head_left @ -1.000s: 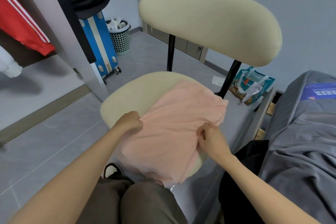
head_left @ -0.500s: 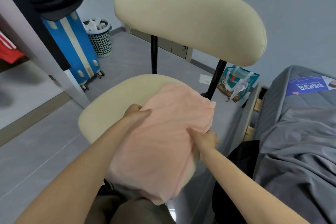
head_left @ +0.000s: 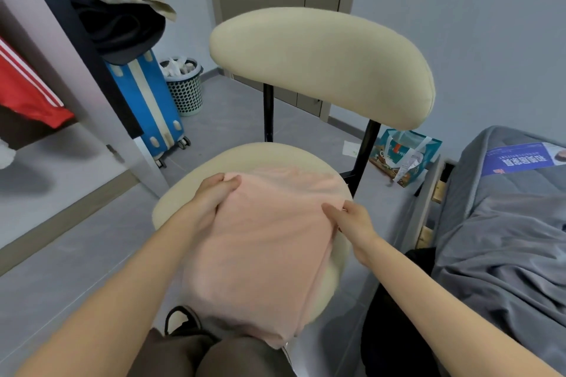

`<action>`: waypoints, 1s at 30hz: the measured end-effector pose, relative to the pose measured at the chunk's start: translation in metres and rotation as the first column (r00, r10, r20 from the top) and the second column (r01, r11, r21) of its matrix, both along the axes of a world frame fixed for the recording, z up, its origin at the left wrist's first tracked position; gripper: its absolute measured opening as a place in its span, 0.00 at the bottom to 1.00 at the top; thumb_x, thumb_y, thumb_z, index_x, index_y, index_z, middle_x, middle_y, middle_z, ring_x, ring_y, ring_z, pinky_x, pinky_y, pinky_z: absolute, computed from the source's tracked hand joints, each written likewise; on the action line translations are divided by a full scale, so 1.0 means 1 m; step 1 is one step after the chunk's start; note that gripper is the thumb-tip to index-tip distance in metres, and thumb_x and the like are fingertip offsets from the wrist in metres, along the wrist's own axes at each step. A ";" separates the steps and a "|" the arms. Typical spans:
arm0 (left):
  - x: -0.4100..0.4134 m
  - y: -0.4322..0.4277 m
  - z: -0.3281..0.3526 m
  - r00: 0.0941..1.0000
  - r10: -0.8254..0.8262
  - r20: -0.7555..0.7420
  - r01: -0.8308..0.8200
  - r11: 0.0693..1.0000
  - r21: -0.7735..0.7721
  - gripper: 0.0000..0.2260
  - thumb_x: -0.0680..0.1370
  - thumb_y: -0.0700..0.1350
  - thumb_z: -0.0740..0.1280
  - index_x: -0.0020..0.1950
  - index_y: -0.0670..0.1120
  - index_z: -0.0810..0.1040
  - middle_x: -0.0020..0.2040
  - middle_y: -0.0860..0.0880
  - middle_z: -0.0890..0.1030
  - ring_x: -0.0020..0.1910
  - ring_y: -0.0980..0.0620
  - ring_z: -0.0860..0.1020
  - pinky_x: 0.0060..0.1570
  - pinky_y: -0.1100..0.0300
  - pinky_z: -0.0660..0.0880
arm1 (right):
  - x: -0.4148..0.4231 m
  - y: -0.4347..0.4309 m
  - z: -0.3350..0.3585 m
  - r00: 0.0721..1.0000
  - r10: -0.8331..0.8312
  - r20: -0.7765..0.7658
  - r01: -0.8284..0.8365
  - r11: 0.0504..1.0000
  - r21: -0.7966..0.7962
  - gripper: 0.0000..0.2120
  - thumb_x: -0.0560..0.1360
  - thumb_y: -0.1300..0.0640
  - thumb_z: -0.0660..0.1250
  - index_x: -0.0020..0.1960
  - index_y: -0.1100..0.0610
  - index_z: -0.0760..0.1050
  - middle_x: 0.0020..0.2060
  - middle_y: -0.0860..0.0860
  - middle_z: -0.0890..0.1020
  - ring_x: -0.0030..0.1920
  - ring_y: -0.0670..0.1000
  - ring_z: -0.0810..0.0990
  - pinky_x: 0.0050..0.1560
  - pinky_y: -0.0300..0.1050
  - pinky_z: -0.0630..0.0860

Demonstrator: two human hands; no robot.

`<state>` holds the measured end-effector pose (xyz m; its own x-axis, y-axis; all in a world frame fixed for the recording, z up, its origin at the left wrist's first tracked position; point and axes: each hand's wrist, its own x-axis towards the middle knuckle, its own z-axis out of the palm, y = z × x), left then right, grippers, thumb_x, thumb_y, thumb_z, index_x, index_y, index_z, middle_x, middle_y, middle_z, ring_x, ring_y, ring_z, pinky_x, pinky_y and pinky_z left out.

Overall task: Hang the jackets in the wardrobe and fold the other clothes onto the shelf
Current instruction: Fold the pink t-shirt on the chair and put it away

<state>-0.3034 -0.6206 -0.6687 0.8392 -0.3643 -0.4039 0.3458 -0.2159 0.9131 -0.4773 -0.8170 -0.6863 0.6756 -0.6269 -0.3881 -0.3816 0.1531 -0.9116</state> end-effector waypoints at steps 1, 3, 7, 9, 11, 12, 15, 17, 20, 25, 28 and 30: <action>-0.002 0.011 0.011 0.999 0.020 -0.025 -0.021 0.998 -0.060 0.03 0.78 0.40 0.67 0.47 0.41 0.77 0.43 0.43 0.82 0.37 0.49 0.81 0.36 0.62 0.78 | -0.002 0.000 0.011 0.999 0.027 0.024 -0.027 0.999 -0.019 0.04 0.77 0.60 0.67 0.47 0.61 0.80 0.38 0.49 0.81 0.35 0.43 0.78 0.31 0.29 0.73; -0.008 0.030 0.031 0.998 0.038 -0.056 -0.045 0.991 -0.126 0.04 0.77 0.37 0.67 0.51 0.39 0.78 0.46 0.42 0.83 0.40 0.49 0.82 0.38 0.60 0.79 | -0.005 0.004 0.032 0.993 0.090 0.072 -0.086 0.995 -0.054 0.06 0.77 0.60 0.67 0.42 0.58 0.79 0.34 0.47 0.82 0.36 0.45 0.78 0.34 0.30 0.73; -0.023 0.065 0.071 0.999 0.051 0.012 -0.050 0.993 -0.105 0.08 0.76 0.37 0.68 0.55 0.39 0.77 0.54 0.39 0.81 0.48 0.47 0.80 0.46 0.57 0.77 | -0.008 0.020 0.070 0.970 0.182 0.160 -0.165 0.980 -0.110 0.12 0.77 0.59 0.65 0.52 0.70 0.75 0.40 0.56 0.78 0.42 0.53 0.76 0.45 0.44 0.72; -0.035 0.077 0.093 0.994 0.089 0.071 -0.081 0.991 -0.106 0.12 0.75 0.37 0.71 0.57 0.38 0.76 0.53 0.39 0.81 0.47 0.47 0.80 0.43 0.58 0.78 | -0.011 0.028 0.090 0.962 0.166 0.218 -0.134 0.979 -0.156 0.10 0.76 0.60 0.66 0.54 0.66 0.75 0.40 0.51 0.80 0.40 0.48 0.78 0.41 0.37 0.74; -0.048 0.086 0.114 0.977 0.171 0.123 -0.150 0.975 -0.163 0.17 0.72 0.35 0.73 0.59 0.40 0.72 0.47 0.42 0.81 0.42 0.51 0.81 0.34 0.62 0.78 | -0.014 0.033 0.113 0.948 0.137 0.287 -0.098 0.985 -0.144 0.13 0.76 0.61 0.68 0.57 0.59 0.68 0.41 0.49 0.82 0.37 0.43 0.81 0.37 0.33 0.75; -0.053 0.092 0.124 0.968 0.206 0.147 -0.173 0.963 -0.206 0.21 0.71 0.33 0.73 0.60 0.43 0.71 0.45 0.44 0.80 0.39 0.52 0.81 0.32 0.63 0.77 | -0.016 0.035 0.125 0.935 0.146 0.323 -0.108 0.985 -0.135 0.17 0.75 0.63 0.68 0.58 0.55 0.64 0.42 0.50 0.82 0.39 0.43 0.82 0.40 0.35 0.77; -0.072 0.110 0.151 0.947 0.133 0.292 -0.082 0.980 -0.179 0.26 0.67 0.31 0.76 0.60 0.46 0.73 0.44 0.43 0.82 0.38 0.54 0.82 0.36 0.63 0.78 | -0.027 0.036 0.159 0.896 0.297 0.329 -0.234 0.947 -0.218 0.30 0.73 0.66 0.69 0.65 0.49 0.56 0.49 0.60 0.82 0.48 0.54 0.79 0.56 0.49 0.76; -0.085 0.119 0.165 0.903 0.069 0.425 -0.034 0.995 -0.089 0.21 0.65 0.32 0.77 0.54 0.46 0.79 0.47 0.44 0.83 0.38 0.58 0.82 0.37 0.68 0.76 | -0.035 0.041 0.175 0.861 0.423 0.282 -0.315 0.880 -0.355 0.36 0.70 0.67 0.72 0.69 0.47 0.59 0.54 0.55 0.78 0.49 0.52 0.77 0.52 0.43 0.78; -0.105 0.128 0.185 0.800 0.047 0.598 -0.079 0.997 0.027 0.16 0.64 0.35 0.80 0.47 0.48 0.83 0.48 0.45 0.82 0.42 0.55 0.80 0.42 0.65 0.76 | -0.046 0.050 0.196 0.834 0.530 0.152 -0.354 0.726 -0.589 0.31 0.68 0.67 0.74 0.67 0.51 0.70 0.58 0.46 0.75 0.55 0.46 0.73 0.49 0.33 0.73; -0.131 0.141 0.208 0.554 -0.251 0.794 -0.185 0.893 0.411 0.16 0.66 0.42 0.80 0.52 0.48 0.85 0.49 0.49 0.85 0.49 0.51 0.80 0.51 0.58 0.75 | -0.059 0.060 0.224 0.861 0.505 -0.064 -0.355 0.506 -0.786 0.25 0.65 0.64 0.76 0.61 0.55 0.79 0.50 0.47 0.81 0.54 0.47 0.76 0.50 0.38 0.70; -0.143 0.140 0.214 0.453 -0.354 0.818 -0.250 0.830 0.498 0.06 0.70 0.44 0.76 0.45 0.44 0.86 0.40 0.43 0.83 0.40 0.46 0.77 0.39 0.56 0.68 | -0.063 0.068 0.235 0.899 0.428 -0.094 -0.290 0.420 -0.860 0.16 0.64 0.62 0.75 0.52 0.59 0.84 0.40 0.54 0.83 0.41 0.49 0.74 0.39 0.39 0.68; -0.143 0.140 0.216 0.437 -0.393 0.809 -0.303 0.783 0.544 0.08 0.72 0.46 0.75 0.43 0.42 0.86 0.37 0.42 0.80 0.37 0.46 0.73 0.36 0.54 0.65 | -0.063 0.068 0.240 0.914 0.385 -0.126 -0.273 0.355 -0.894 0.11 0.65 0.59 0.73 0.45 0.62 0.83 0.35 0.61 0.80 0.34 0.57 0.71 0.34 0.42 0.65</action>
<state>-0.4462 -0.4807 -0.4529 0.8193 -0.4199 0.3905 -0.5567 -0.7455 0.3664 -0.5401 -0.7491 -0.4463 0.9050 -0.2927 0.3087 -0.1173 -0.8692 -0.4803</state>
